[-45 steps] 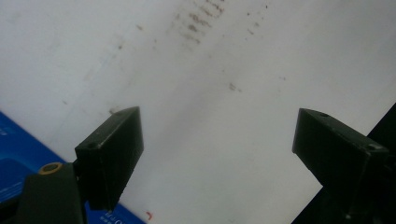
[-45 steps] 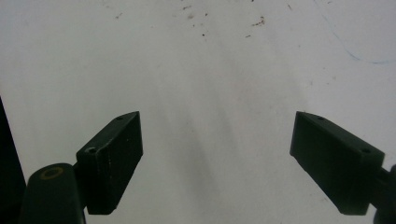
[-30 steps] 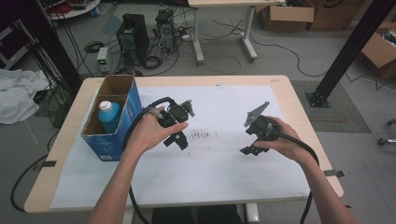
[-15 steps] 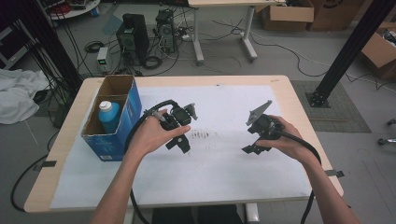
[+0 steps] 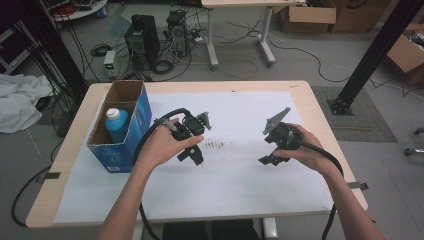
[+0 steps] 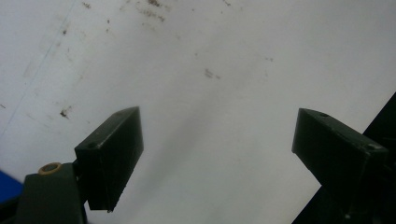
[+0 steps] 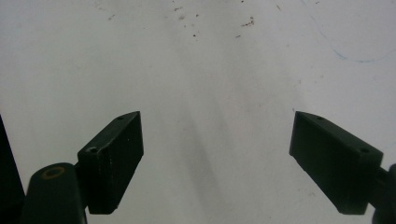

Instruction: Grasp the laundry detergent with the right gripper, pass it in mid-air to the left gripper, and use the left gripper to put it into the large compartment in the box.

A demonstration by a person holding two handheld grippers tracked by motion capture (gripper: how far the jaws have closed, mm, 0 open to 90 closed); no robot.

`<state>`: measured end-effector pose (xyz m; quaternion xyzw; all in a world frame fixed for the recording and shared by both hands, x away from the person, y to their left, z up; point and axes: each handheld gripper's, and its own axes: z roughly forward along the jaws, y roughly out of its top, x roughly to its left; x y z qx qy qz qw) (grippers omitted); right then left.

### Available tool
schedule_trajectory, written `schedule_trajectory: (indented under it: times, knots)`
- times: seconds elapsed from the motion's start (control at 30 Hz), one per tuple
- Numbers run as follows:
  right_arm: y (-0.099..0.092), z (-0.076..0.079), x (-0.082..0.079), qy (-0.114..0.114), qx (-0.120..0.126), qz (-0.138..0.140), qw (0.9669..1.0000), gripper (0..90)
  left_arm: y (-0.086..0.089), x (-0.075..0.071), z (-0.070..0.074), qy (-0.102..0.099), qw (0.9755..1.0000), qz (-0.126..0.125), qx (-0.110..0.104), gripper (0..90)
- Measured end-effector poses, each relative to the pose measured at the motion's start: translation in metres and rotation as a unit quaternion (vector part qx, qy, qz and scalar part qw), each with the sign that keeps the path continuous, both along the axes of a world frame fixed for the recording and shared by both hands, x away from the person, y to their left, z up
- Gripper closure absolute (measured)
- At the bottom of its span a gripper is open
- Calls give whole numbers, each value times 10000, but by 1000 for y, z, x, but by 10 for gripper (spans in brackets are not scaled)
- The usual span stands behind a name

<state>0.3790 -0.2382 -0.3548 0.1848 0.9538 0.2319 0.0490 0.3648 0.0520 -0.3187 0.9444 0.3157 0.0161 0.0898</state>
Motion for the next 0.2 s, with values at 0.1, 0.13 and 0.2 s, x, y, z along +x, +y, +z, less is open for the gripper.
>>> schedule_trajectory:
  times: [0.1, 0.13, 0.2]
  knots:
    - [0, 0, 0, -3, -2, -4, 10000, 174, 0, -1, 0, 9, 10000, 11, -9, 171]
    - [0, 0, 0, -1, -2, -3, 10000, 174, 0, -1, 0, 5, 10000, 12, -6, 171]
    - [0, 1, 0, -2, -5, -11, 10000, 174, 1, -1, 0, 5, 10000, 19, -14, 171]
